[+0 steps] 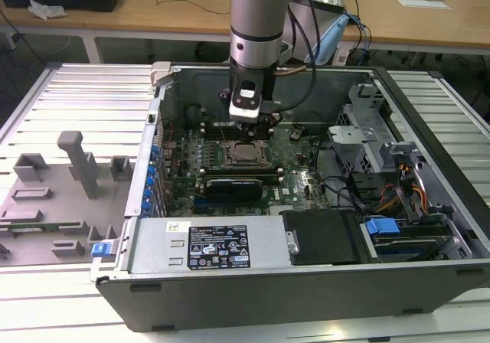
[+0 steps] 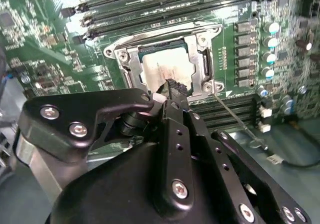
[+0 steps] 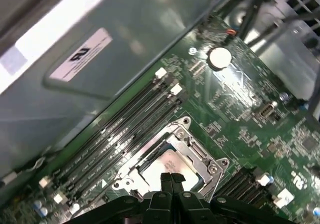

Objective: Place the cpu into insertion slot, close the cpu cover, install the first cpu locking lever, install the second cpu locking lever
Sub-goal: 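Close the cpu cover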

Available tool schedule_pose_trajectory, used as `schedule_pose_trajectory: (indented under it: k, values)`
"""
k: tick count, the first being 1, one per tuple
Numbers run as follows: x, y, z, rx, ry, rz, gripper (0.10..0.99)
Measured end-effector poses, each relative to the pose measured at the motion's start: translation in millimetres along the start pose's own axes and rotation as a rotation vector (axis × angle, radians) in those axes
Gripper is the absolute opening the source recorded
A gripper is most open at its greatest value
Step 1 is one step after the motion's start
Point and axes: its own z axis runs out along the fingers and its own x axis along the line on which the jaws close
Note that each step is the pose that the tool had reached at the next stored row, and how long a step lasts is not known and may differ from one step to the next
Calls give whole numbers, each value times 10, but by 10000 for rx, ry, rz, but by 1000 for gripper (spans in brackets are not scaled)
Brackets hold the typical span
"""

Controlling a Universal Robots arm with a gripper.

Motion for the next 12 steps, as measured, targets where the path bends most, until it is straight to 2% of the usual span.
schedule_pose_trajectory:
  k: [12]
  values:
    - [0, 0, 6, 44, 77, -2750, 106]
